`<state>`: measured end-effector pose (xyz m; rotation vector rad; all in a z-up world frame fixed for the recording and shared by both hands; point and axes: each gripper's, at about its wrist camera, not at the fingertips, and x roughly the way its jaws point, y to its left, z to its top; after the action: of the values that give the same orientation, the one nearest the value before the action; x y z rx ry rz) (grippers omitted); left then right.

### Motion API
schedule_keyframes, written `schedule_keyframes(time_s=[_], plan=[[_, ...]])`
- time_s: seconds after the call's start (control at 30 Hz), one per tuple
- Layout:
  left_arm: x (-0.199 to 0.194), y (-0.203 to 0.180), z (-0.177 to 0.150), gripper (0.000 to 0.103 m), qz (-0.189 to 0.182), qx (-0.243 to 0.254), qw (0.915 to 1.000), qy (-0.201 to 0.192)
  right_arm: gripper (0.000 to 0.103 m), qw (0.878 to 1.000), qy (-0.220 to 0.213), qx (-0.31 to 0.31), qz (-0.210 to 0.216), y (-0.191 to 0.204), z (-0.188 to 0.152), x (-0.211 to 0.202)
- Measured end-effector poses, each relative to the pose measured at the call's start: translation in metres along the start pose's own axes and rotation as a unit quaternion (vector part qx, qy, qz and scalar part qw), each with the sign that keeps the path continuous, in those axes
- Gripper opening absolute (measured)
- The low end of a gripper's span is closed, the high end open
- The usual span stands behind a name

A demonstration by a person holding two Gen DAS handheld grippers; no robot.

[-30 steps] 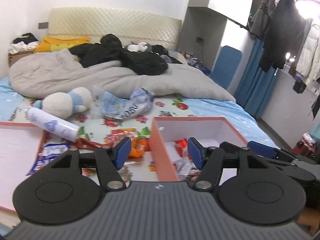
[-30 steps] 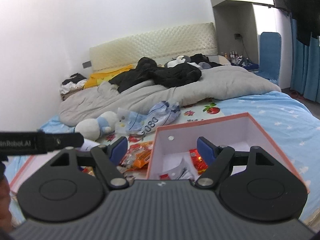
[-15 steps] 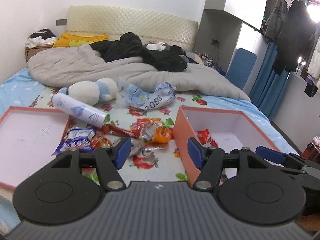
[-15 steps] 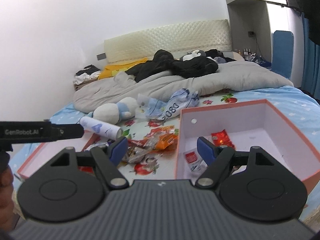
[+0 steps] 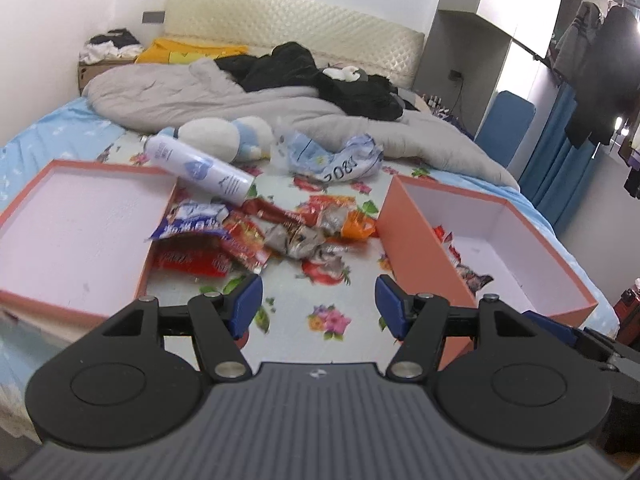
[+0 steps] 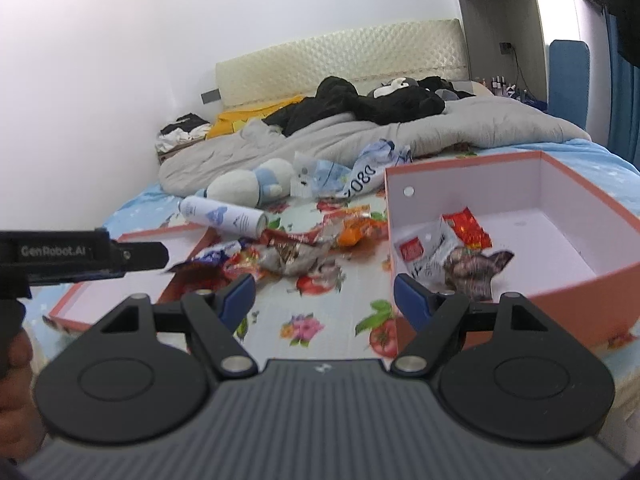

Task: Organize snacks
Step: 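Release the clear snack bag from the left gripper into the deep box, then grasp the blue noodle packet with the left gripper while right grasps a clear wrapper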

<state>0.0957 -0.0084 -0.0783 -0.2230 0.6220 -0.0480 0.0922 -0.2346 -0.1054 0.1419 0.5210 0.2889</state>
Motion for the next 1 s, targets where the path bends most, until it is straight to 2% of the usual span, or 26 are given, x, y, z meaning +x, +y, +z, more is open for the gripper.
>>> schedule_keyframes(time_s=[0.27,0.57,0.7,0.83,1.0], plan=[[0.003,0.023,-0.012,0.068,0.010,-0.017,0.9997,0.016,0.078,1.000,0.015,-0.007,0.010,0.018,-0.014,0.008],[0.008,0.045,0.002,0.068,0.032,-0.037,0.9988,0.003,0.078,0.999,0.024,-0.041,0.010,0.046,-0.017,0.035],[0.016,0.056,0.011,0.071,0.037,-0.050,0.9980,0.000,0.078,0.999,0.030,-0.031,0.024,0.051,-0.011,0.050],[0.028,0.067,0.020,0.074,0.042,-0.064,0.9970,-0.003,0.077,0.999,0.032,-0.035,0.022,0.056,-0.004,0.070],[0.055,0.082,0.030,0.075,0.045,-0.084,0.9954,0.012,0.077,0.998,0.047,-0.028,0.005,0.057,0.000,0.106]])
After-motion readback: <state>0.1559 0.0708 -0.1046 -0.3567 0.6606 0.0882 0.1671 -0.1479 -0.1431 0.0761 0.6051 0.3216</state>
